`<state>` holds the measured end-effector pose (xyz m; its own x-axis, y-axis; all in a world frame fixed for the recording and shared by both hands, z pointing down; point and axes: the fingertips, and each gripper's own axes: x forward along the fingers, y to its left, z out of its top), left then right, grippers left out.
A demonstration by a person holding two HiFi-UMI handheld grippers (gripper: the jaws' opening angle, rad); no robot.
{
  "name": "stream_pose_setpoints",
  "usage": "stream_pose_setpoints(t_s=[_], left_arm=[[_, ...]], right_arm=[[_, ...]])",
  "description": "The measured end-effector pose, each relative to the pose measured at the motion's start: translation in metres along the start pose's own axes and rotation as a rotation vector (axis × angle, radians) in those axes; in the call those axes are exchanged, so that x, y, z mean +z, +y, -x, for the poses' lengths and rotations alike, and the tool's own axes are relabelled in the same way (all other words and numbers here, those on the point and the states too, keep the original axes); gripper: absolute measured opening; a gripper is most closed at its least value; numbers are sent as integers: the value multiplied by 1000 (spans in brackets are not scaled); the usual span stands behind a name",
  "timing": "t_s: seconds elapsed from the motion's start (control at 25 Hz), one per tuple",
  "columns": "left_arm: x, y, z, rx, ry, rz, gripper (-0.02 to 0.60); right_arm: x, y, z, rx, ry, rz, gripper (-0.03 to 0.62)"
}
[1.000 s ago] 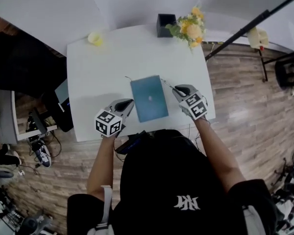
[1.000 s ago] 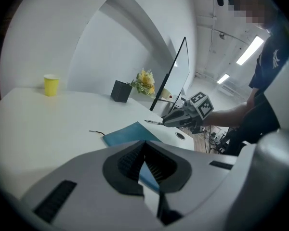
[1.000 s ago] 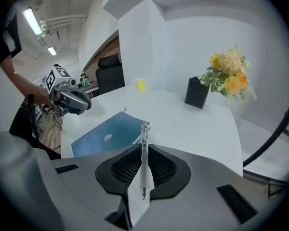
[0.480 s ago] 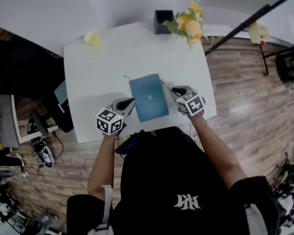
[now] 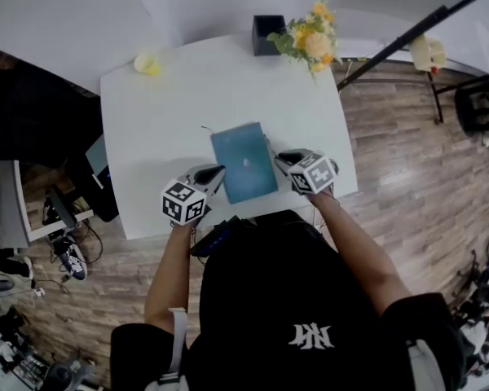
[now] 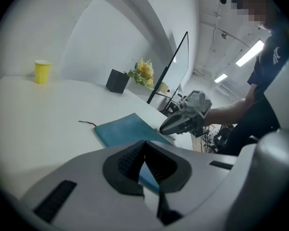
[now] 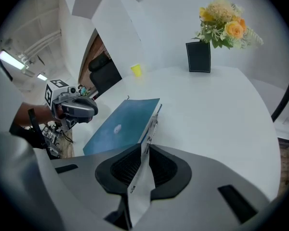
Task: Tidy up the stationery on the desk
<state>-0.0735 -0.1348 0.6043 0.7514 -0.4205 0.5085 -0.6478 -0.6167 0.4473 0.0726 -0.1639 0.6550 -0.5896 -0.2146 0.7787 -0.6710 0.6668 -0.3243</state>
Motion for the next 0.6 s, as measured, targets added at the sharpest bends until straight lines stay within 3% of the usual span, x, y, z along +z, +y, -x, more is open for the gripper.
stream_pose_setpoints(t_s=[0.6], left_arm=[[-6,-4,-7,-9,34,-24,3]], right_arm=[[-3,11,-8,87,36,-43,68]])
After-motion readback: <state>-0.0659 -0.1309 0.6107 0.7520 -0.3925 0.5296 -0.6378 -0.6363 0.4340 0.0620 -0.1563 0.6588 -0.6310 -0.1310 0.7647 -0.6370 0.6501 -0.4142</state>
